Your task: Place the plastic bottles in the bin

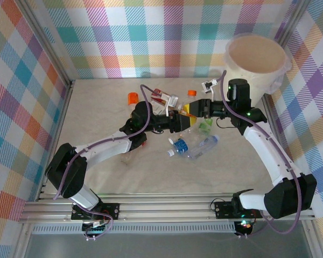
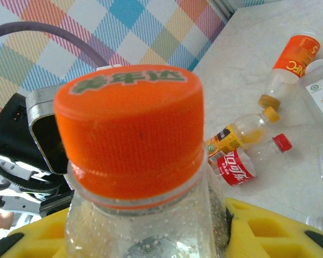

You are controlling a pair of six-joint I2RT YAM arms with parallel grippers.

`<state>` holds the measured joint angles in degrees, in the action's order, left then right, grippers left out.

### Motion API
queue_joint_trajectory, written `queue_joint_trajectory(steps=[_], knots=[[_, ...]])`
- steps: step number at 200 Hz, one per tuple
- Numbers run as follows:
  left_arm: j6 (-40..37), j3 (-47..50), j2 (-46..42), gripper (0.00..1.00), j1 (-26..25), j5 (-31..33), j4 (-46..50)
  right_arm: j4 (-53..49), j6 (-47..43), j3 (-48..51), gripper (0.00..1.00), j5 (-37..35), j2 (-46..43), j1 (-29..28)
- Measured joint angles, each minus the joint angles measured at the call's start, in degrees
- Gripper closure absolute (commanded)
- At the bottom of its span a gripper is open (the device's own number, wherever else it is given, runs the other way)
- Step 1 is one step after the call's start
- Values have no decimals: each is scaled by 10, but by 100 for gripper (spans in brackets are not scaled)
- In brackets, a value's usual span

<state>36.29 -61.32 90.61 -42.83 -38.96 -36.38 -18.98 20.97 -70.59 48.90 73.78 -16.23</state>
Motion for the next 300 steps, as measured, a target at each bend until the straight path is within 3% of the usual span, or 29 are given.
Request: queue_joint_trajectory(steps=[17, 49, 84, 151, 208, 261, 300], knots=[[-1, -5, 2, 49, 0, 1, 12, -1, 0, 0, 65, -9, 0, 0], [-20, -15, 1, 19, 0, 32, 66, -13, 2, 0, 68, -69, 0, -5], [-59, -9, -16, 0, 3, 104, 158, -32, 2, -3, 69, -161, 0, -6], [-102, 55, -154, 0, 6, 314, 308, -64, -36, -69, 69, -315, 43, 2], [-75, 108, -263, 0, 8, 474, 401, -86, -89, -233, 69, -415, 162, 30], [-58, 118, -330, 0, 10, 560, 452, -67, -83, -414, 68, -455, 261, 85], [-52, 147, -347, 0, 10, 588, 462, -26, -31, -467, 67, -494, 308, 137]])
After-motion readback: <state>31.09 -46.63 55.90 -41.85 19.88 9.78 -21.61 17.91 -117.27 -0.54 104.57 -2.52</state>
